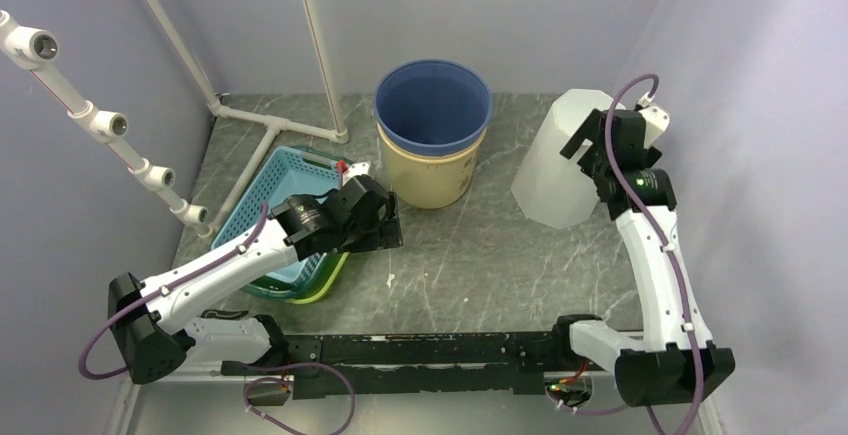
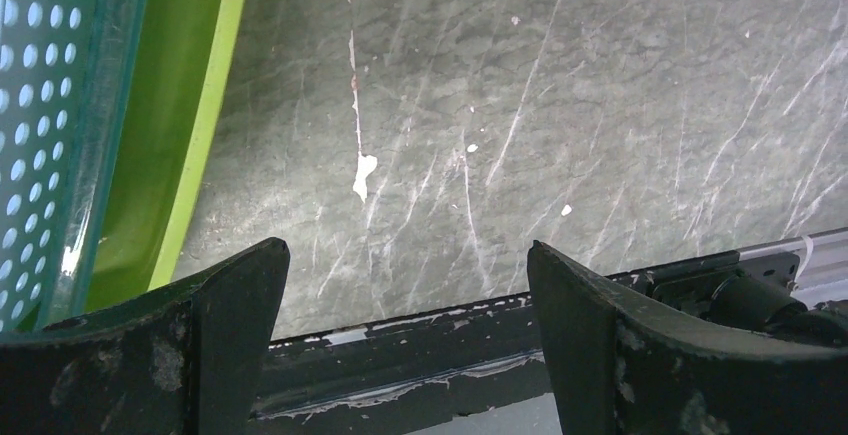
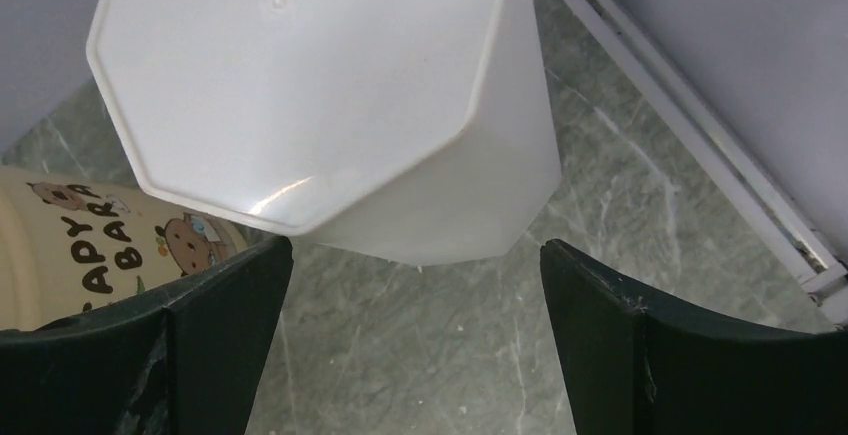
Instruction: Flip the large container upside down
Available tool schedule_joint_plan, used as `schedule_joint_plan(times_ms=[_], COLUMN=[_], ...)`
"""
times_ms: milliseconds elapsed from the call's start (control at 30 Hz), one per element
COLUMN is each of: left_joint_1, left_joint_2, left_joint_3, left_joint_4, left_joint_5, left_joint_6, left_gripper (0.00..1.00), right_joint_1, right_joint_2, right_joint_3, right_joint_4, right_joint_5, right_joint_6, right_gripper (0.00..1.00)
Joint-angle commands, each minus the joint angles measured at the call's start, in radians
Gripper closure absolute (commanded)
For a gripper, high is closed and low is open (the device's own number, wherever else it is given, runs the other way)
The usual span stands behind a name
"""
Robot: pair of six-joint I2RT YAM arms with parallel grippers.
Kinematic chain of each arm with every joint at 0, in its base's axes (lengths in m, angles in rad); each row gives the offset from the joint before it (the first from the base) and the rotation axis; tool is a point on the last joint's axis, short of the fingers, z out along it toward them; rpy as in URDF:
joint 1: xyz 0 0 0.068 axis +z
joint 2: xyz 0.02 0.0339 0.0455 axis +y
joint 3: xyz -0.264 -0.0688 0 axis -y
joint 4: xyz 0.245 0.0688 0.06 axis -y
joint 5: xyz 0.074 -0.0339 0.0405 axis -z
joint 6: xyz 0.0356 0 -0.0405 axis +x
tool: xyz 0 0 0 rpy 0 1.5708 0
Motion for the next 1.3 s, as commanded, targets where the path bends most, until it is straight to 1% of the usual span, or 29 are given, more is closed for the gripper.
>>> schedule_joint_plan(times_ms=[0, 100, 133, 233, 300, 367, 433, 533, 600, 733, 800, 933, 1133, 1267], left_joint_1=[0.001, 0.000, 0.000, 0.001, 0.001, 0.001, 0.000, 0.000, 0.000, 0.000, 0.001, 0.001, 0.000, 0.001], left_joint_2=[0.002, -0.001, -0.002, 0.006, 0.017, 0.027, 0.032, 0.030, 0.026, 0.031, 0.036, 0.025, 0.018, 0.018], left_joint_3=[0.025, 0.016, 0.013, 0.020, 0.050, 0.075, 0.093, 0.099, 0.095, 0.108, 0.128, 0.145, 0.183, 0.207], left_joint_4=[0.028, 0.028, 0.032, 0.046, 0.053, 0.051, 0.047, 0.053, 0.062, 0.055, 0.034, 0.015, -0.003, -0.019], left_joint_5=[0.019, 0.018, 0.020, 0.044, 0.074, 0.089, 0.091, 0.092, 0.098, 0.114, 0.111, 0.100, 0.099, 0.078], left_joint_6=[0.025, 0.024, 0.026, 0.045, 0.081, 0.102, 0.111, 0.112, 0.113, 0.126, 0.129, 0.128, 0.131, 0.124], left_gripper=[0.05, 0.05, 0.05, 0.05, 0.05, 0.05, 0.05, 0.05, 0.05, 0.05, 0.05, 0.05, 0.05, 0.05], right_joint_1=[-0.069, -0.069, -0.070, -0.070, -0.072, -0.084, -0.111, -0.163, -0.181, -0.220, -0.240, -0.248, -0.251, -0.254], right_joint_2=[0.013, -0.077, -0.112, -0.131, -0.112, -0.076, -0.027, 0.048, 0.089, 0.205, 0.264, 0.383, 0.476, 0.522], right_joint_3=[0.038, -0.074, -0.107, -0.171, -0.200, -0.217, -0.206, -0.155, -0.156, -0.108, -0.081, 0.013, 0.085, 0.099], right_joint_4=[0.003, 0.064, 0.081, 0.081, 0.081, 0.111, 0.143, 0.201, 0.300, 0.421, 0.506, 0.550, 0.581, 0.614], right_joint_5=[-0.235, -0.317, -0.322, -0.252, -0.188, -0.159, -0.149, -0.202, -0.220, -0.152, -0.167, -0.168, -0.302, -0.442], right_joint_6=[-0.030, -0.001, 0.004, 0.023, 0.032, 0.012, 0.004, -0.023, -0.053, -0.042, -0.065, -0.096, -0.153, -0.213], right_gripper=[0.00, 0.00, 0.00, 0.00, 0.00, 0.00, 0.00, 0.00, 0.01, 0.01, 0.01, 0.01, 0.01, 0.01])
